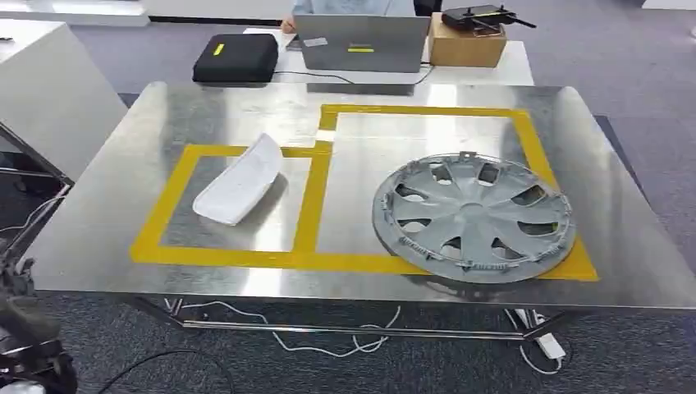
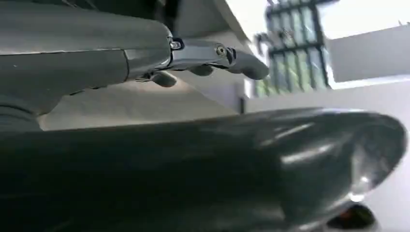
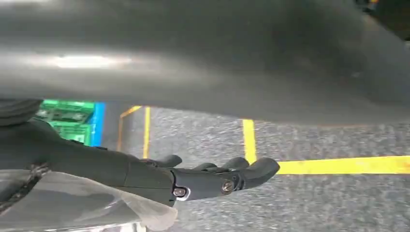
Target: Take the parts from the cabinet and place them on the table.
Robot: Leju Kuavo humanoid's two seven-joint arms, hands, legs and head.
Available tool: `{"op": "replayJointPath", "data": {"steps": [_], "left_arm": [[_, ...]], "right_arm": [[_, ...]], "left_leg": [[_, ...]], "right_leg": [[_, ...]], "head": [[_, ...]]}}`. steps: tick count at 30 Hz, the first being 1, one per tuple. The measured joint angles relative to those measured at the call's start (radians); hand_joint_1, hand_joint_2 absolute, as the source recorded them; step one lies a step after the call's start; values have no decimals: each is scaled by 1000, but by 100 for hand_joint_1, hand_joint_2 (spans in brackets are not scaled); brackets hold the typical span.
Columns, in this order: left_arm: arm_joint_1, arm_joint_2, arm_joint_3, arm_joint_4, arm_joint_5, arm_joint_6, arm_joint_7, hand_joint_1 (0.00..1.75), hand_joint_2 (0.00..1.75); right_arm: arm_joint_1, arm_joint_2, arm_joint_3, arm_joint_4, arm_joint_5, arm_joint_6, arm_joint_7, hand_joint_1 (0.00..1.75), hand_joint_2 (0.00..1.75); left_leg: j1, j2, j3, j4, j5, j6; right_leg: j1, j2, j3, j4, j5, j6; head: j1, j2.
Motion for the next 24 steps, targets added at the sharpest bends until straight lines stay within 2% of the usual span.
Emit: {"op": "replayJointPath", "data": {"steps": [1, 2, 3, 4, 5, 7, 8, 9, 10, 11, 12, 13, 14, 15, 17, 18, 19, 20, 21, 22, 23, 24], "left_arm": [[-19, -18, 69, 48, -13, -2, 6, 0, 0], [-37, -30, 129, 97, -28, -6, 10, 0, 0], [-55, -38, 198, 163, -44, -12, 9, 0, 0], [-68, -41, 254, 213, -54, -18, 8, 0, 0], [-79, -45, 308, 259, -59, -22, 5, 0, 0], [-96, -54, 375, 318, -66, -27, 2, 0, 0], [-103, -59, 395, 338, -68, -29, 3, 0, 0], [-113, -65, 426, 363, -66, -29, 35, 0, 0], [-122, -69, 448, 381, -61, -28, 63, 0, 0], [-137, -70, 481, 418, -58, -21, 90, 0, 0], [-150, -70, 513, 457, -68, -6, 92, 0, 0], [-163, -65, 546, 504, -88, 19, 82, 0, 0], [-177, -55, 579, 565, -112, 54, 70, 0, 0], [-191, -44, 605, 622, -135, 90, 57, 0, 0], [-204, -24, 649, 732, -179, 168, 51, 0, 0], [-211, -18, 668, 791, -203, 213, 51, 0, 0], [-222, -13, 682, 845, -226, 249, 53, 0, 0], [-232, -5, 689, 883, -244, 271, 54, 0, 0], [-237, 1, 696, 931, -269, 303, 61, 0, 0], [-240, 4, 699, 967, -293, 324, 68, 0, 0], [-242, 7, 701, 998, -317, 341, 81, 0, 0], [-244, 10, 702, 1033, -347, 356, 99, 0, 0]], "right_arm": [[2, 1, -3, 0, 3, -2, 0, 0, 0], [3, 2, -6, 0, 6, -3, 0, 0, 0], [3, 2, -8, 0, 10, -5, 1, 0, 0], [1, 2, -9, 0, 12, -6, 1, 0, 0], [0, 2, -12, 0, 13, -8, 1, 0, 0], [1, 2, -14, 0, 13, -8, 1, 0, 0], [2, 2, -15, 0, 13, -8, 1, 0, 0], [2, 2, -16, 0, 16, -8, 1, 0, 0], [1, 2, -17, 0, 18, -8, 1, 0, 0], [0, 2, -18, 0, 21, -9, 1, 0, 0], [-3, 2, -19, 0, 23, -10, 1, 0, 0], [-5, 5, -21, 0, 24, -13, 1, 0, 0], [-6, 10, -21, 0, 25, -14, 1, 0, 0], [-7, 10, -22, 1, 26, -15, 1, 0, 0], [-8, 10, -23, 1, 25, -15, 1, 0, 0], [-7, 10, -24, 1, 24, -15, 1, 0, 0], [-8, 10, -28, 0, 23, -15, -2, 0, 0], [-8, 10, -32, 1, 23, -16, -2, 0, 0], [-9, 11, -37, 1, 23, -15, -2, 0, 0], [-9, 13, -40, 1, 22, -16, -2, 0, 0], [-8, 13, -42, 1, 22, -16, -2, 0, 0], [-8, 13, -46, 1, 21, -16, -2, 0, 0]], "left_leg": [[2, 0, 1, -4, 5, -7], [4, -1, 2, -5, 9, -13], [7, -1, -2, -4, 7, -19], [8, -1, -8, 12, -22, -22], [8, -1, -24, 63, -74, -23], [6, -2, -73, 222, -173, -22], [5, -2, -86, 274, -196, -21], [4, -2, -76, 291, -197, -16], [3, -2, -51, 263, -181, -11], [1, -2, -3, 192, -148, -3], [-4, -3, 51, 105, -114, 7], [-10, -8, 108, 16, -93, 22], [-11, -8, 123, -24, -104, 31], [-14, -9, 117, -23, -98, 25], [-21, -9, 113, -22, -89, 31], [-18, -9, 109, -32, -75, 38], [-12, -2, 103, -37, -62, 42], [-12, -4, 88, -38, -54, 49], [-12, -3, 76, -37, -45, 57], [-14, -2, 63, -36, -35, 57], [-15, 0, 48, -35, -24, 57], [-16, 1, 33, -34, -13, 56]], "right_leg": [[2, 0, -9, 5, 1, -5], [3, 0, -3, 6, 4, -12], [0, -2, -15, 4, 13, -25], [1, -5, -11, 4, 19, -35], [3, -3, -18, 4, 24, -43], [11, -5, -32, 5, 33, -50], [14, -7, -38, 6, 37, -51], [20, -9, -47, 6, 44, -53], [22, -10, -52, 6, 48, -53], [25, -10, -57, 6, 53, -53], [28, -9, -61, 6, 58, -52], [27, -8, -63, 6, 64, -51], [35, -6, -68, 9, 67, -46], [30, -8, -72, 9, 73, -38], [23, -8, -73, 5, 85, -25], [27, -7, -76, 3, 92, -16], [23, -6, -81, 14, 66, -13], [22, -8, -101, 43, 18, -7], [20, -8, -119, 109, -43, -4], [18, -8, -142, 195, -99, 2], [18, -8, -159, 264, -130, 5], [18, -8, -160, 301, -130, 7]], "head": [[1, 0], [2, 0], [1, 0], [0, 0], [-5, 0], [-10, 0], [-9, 0], [-9, 0], [-9, 0], [-9, 0], [-10, 0], [-8, 0], [-10, 0], [-8, 0], [-10, 0], [-10, 0], [-8, 0], [-7, 0], [-4, 0], [-5, 0], [-5, 0], [-4, 0]]}}
